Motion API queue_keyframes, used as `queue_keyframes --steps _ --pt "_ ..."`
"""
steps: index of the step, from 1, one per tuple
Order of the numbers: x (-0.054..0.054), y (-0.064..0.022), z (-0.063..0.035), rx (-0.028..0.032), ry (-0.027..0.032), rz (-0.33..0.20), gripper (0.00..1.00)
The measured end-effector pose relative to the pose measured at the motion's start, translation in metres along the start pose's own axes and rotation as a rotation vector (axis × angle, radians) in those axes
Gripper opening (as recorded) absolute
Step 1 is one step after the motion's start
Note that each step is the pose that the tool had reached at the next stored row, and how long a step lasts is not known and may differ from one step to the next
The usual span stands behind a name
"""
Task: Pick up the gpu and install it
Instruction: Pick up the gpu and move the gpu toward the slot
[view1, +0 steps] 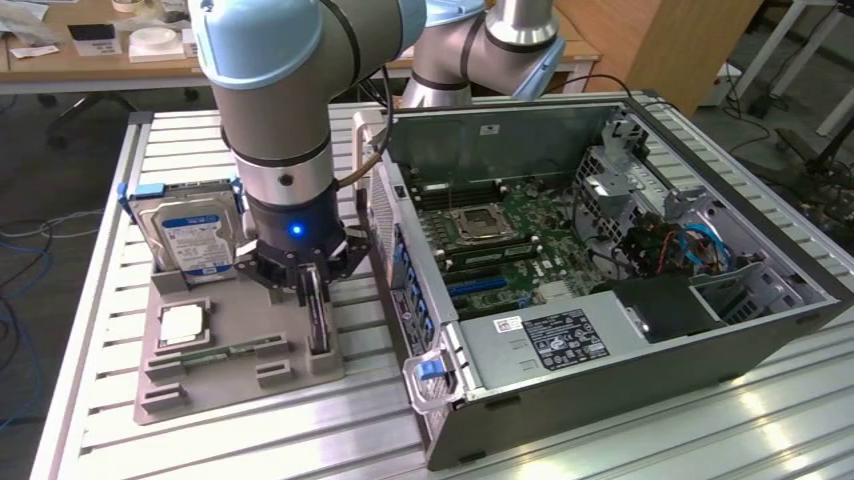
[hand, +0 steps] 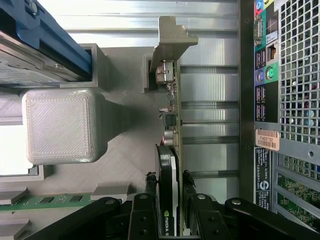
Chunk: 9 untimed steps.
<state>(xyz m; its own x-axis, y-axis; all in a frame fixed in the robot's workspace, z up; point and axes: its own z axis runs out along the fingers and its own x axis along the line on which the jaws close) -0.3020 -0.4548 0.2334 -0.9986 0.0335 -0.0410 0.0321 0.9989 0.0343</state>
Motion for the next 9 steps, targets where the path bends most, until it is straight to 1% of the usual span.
queue_keyframes --steps 4,5,9 --pt "0.0000 0.0000 -0.0001 0.0001 0.0003 0.000 0.32" --pt "0.0000 0.0000 -0.0001 0.0001 0.0001 0.000 0.27" --pt "0.0000 0.0000 0.0000 0.0000 0.0001 0.000 0.27"
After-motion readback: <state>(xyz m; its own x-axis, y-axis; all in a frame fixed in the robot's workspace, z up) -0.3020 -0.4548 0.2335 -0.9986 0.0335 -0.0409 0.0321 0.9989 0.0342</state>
